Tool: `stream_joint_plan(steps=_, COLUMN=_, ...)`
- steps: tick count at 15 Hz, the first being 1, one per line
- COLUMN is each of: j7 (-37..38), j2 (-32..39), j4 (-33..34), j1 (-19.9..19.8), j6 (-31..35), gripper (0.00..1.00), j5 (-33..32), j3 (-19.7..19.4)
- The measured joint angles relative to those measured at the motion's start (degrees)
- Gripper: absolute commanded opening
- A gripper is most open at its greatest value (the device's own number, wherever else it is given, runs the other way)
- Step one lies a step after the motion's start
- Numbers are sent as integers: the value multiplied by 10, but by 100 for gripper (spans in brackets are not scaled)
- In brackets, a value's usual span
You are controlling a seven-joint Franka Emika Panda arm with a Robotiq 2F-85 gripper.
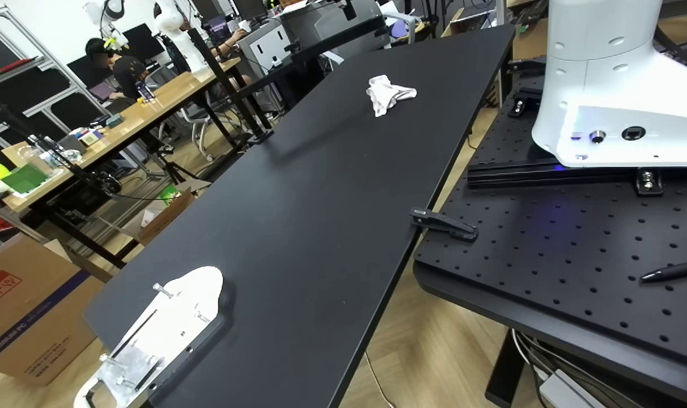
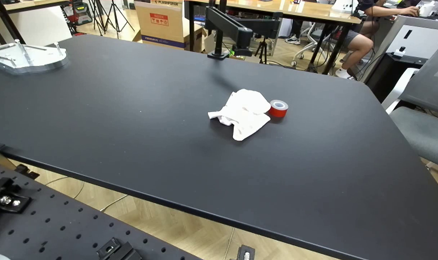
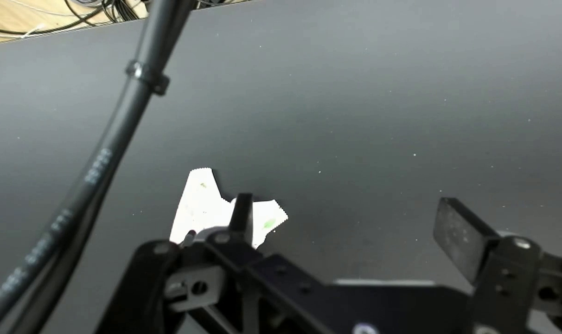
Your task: Hang the cloth on the black stand
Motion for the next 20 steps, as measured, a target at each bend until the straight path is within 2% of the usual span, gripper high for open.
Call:
stream_joint_plan(steps=3, j7=-6, j2=0, j4=-1, j1=0, j6=14, gripper=100, j5=-10, j3=0)
stream_joint_plan(steps=8, j7=-40, j2=3, j4=38, j1=-6, j6=100, gripper=100, j5=-46, j3=-23)
stream_joint_plan(steps=13, j7=-38, j2=38, j4=119, j1=-27, j6=160, gripper=100, j5=12, j3=-74)
stream_joint_plan(steps=20, j7=64, j2=150, j4=172, j1=-62, j6=258, gripper=100, j5=41, j3=-95)
